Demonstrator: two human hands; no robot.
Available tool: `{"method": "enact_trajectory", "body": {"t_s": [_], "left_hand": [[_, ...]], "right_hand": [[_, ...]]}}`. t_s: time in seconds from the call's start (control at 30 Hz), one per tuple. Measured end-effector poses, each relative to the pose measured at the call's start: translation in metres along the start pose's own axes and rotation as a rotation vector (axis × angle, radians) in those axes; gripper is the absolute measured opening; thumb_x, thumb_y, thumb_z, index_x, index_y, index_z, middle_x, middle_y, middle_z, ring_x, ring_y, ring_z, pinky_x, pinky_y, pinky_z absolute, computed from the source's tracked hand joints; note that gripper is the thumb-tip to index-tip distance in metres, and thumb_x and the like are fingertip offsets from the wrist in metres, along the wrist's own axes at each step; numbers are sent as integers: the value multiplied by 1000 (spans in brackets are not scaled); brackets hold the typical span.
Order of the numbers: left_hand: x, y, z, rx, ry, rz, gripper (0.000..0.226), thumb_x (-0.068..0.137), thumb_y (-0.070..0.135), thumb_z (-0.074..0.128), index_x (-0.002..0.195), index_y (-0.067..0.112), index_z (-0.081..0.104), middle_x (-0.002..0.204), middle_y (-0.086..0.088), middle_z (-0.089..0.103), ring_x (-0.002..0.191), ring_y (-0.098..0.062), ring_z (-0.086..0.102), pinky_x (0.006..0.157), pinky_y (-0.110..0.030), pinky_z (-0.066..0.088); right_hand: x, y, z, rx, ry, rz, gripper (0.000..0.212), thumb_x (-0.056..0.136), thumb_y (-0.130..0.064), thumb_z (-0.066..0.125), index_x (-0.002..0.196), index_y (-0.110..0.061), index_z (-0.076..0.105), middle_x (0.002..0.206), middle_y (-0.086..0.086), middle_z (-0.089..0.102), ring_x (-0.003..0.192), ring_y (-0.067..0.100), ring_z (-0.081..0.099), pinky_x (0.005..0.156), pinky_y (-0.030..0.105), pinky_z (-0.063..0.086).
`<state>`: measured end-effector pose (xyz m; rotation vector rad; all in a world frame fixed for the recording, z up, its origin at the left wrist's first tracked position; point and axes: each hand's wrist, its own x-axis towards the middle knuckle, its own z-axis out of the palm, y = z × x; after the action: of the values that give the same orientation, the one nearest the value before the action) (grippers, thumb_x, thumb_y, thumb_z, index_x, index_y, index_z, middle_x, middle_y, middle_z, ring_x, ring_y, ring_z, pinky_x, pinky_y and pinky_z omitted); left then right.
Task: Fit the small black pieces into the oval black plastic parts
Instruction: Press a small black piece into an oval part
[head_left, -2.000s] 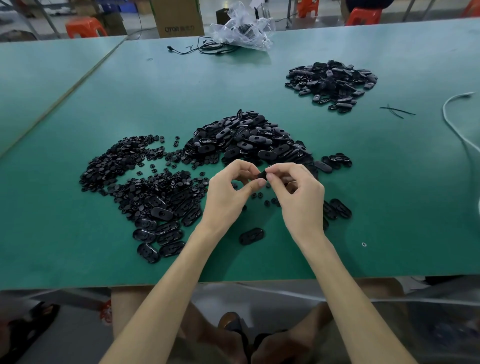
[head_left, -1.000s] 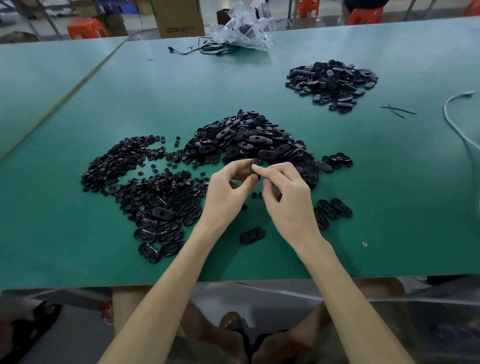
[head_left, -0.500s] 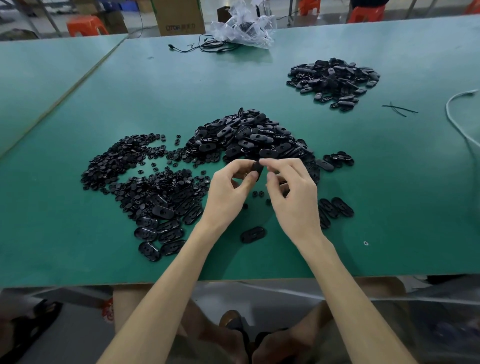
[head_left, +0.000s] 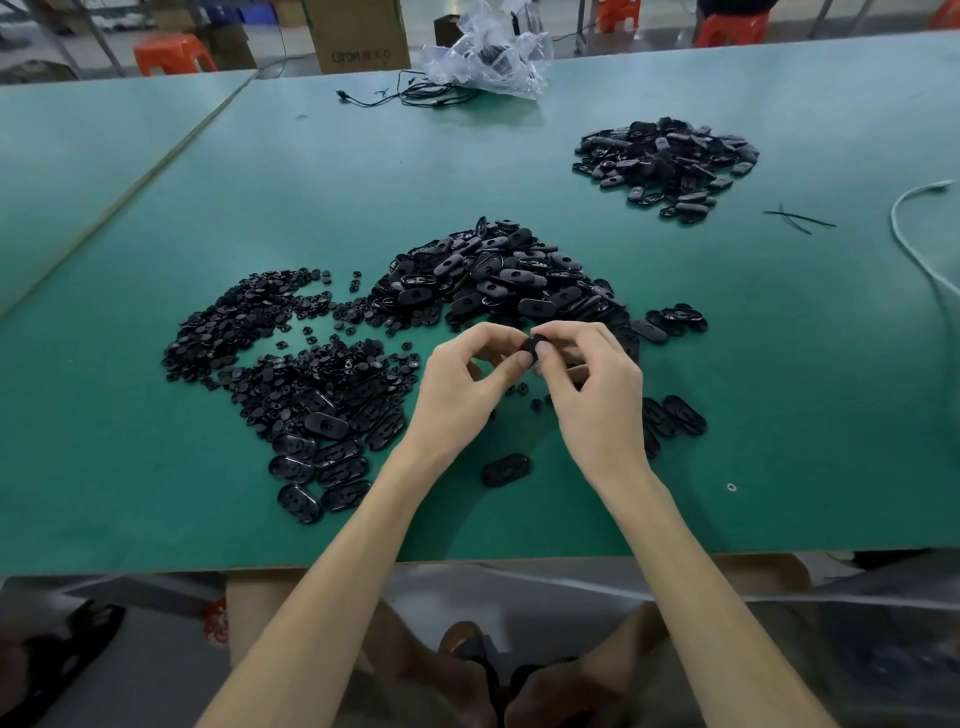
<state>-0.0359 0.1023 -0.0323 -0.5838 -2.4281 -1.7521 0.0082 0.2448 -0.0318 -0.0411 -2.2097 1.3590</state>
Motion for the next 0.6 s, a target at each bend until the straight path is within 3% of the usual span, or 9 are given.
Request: {"method": "enact_trajectory", "body": {"t_s": [0.27,0.4,0.6], "left_hand": [[0,-1,0,6,-11,-10,7,96,14,73,102,15,75,92,9,74,78,0,61,67,-17,43],[0,-1,0,-4,-22,-6,10,97,9,70,105,13,73,97,4,75,88,-8,65,75,-21,48],[0,0,-2,-68,-12,7,17,95,0,68,106,12,72,101,5,75,92,-4,68,79,-18,51]], "right_hand": [[0,-1,-1,12,-5,3,17,100,-10,67,108,-23,74,104,-7,66,86,8,67,73,13,51],[-1,-1,0,14,-9,-15,15,98,-7,69,107,-18,75,103,-5,66,88,2,65,73,8,49],[-2,-2,0,90,-18,-6,16,95,-3,71,105,-16,74,100,-5,68,87,9,68,77,17,56]]}}
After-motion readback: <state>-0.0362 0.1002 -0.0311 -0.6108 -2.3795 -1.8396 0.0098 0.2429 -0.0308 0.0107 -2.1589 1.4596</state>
